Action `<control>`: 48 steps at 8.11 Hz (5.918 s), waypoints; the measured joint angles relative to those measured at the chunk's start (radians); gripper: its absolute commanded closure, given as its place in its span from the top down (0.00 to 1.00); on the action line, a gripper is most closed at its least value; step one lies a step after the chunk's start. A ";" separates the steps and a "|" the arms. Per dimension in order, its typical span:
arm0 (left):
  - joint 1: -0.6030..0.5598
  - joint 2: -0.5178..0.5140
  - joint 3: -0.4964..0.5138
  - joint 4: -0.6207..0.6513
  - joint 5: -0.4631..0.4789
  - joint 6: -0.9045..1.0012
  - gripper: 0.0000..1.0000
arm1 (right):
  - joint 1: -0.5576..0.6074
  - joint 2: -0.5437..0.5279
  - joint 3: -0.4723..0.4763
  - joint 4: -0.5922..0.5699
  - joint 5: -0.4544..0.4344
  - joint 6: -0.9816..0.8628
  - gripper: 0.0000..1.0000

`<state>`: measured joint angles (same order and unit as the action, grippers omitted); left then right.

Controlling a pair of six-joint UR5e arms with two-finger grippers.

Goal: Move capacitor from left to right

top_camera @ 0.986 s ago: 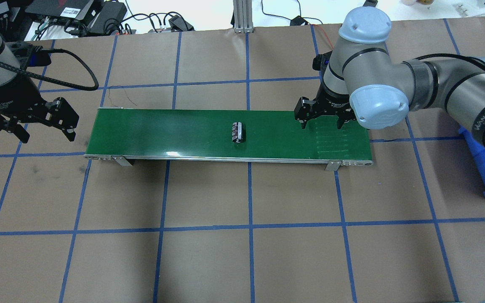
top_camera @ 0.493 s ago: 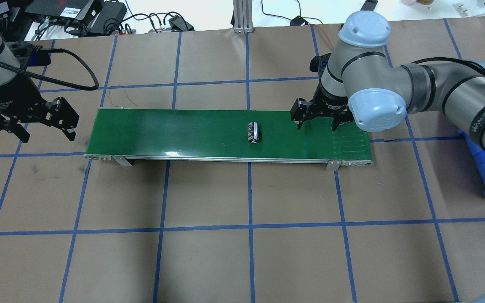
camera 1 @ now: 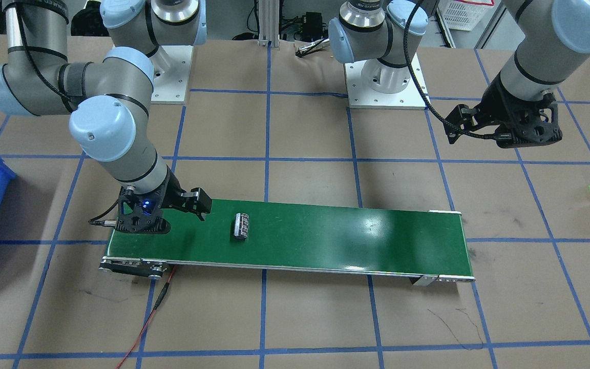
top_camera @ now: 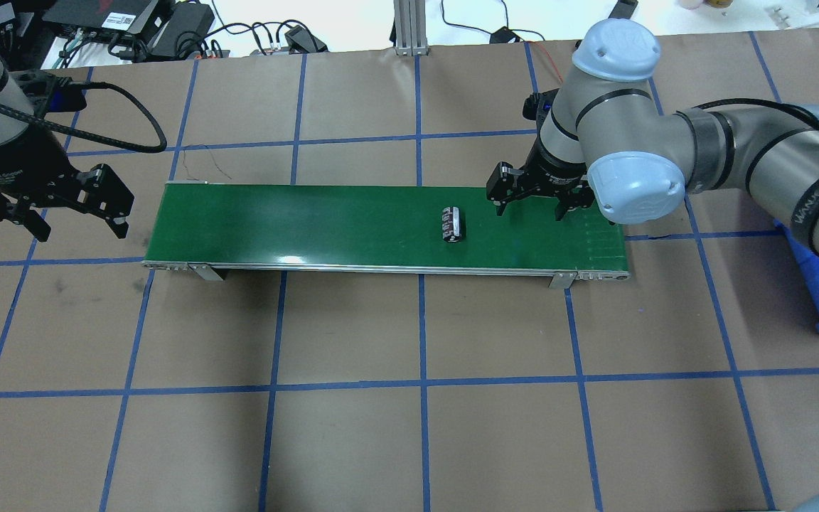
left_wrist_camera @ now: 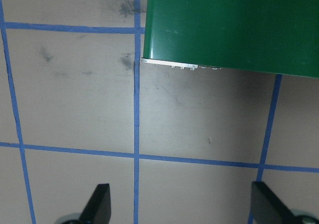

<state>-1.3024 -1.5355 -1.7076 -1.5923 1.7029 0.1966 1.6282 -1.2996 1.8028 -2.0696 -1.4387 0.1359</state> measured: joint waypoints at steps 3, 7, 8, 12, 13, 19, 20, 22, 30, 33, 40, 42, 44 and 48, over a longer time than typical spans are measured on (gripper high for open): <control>0.000 0.000 0.000 0.001 0.000 0.000 1.00 | 0.008 0.009 0.001 -0.013 0.000 0.045 1.00; 0.000 0.000 0.000 0.002 0.000 0.001 1.00 | 0.012 0.017 0.001 -0.016 -0.003 0.054 1.00; 0.000 0.000 0.000 0.002 0.000 0.001 1.00 | 0.014 0.024 0.001 -0.017 -0.006 0.053 0.99; 0.000 0.000 0.000 0.002 0.001 0.002 1.00 | 0.016 0.041 0.001 -0.006 -0.081 -0.016 0.00; 0.000 0.000 0.000 0.002 0.002 0.002 1.00 | 0.016 0.042 0.000 0.009 -0.120 -0.058 0.00; 0.000 0.000 0.000 0.005 0.002 0.003 1.00 | -0.098 -0.015 -0.116 0.115 -0.223 -0.235 0.00; 0.000 0.000 0.000 0.005 0.001 0.003 1.00 | -0.174 -0.036 -0.145 0.142 -0.235 -0.330 0.00; 0.000 0.000 0.000 0.005 0.001 0.002 1.00 | -0.368 -0.058 -0.163 0.158 -0.233 -0.589 0.00; 0.000 0.000 -0.001 0.006 0.001 0.004 1.00 | -0.800 0.104 -0.170 0.002 -0.204 -1.227 0.08; 0.000 0.004 -0.001 0.005 0.002 0.008 1.00 | -0.814 0.147 -0.156 -0.009 -0.211 -1.230 1.00; -0.014 0.014 0.008 -0.003 -0.034 -0.073 1.00 | -0.764 -0.043 -0.173 0.131 -0.158 -1.145 1.00; -0.023 0.017 0.010 -0.008 -0.059 -0.110 1.00 | -0.632 -0.162 -0.174 0.252 -0.153 -0.955 1.00; -0.048 0.016 0.010 -0.008 -0.063 -0.144 1.00 | -0.454 -0.244 -0.175 0.348 -0.156 -0.700 1.00; -0.074 0.020 0.008 -0.012 -0.055 -0.153 1.00 | -0.157 -0.294 -0.182 0.461 -0.156 -0.370 1.00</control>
<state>-1.3767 -1.5157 -1.6997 -1.6040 1.6483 0.0436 1.4717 -1.5932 1.6205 -1.6089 -1.5943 -0.2343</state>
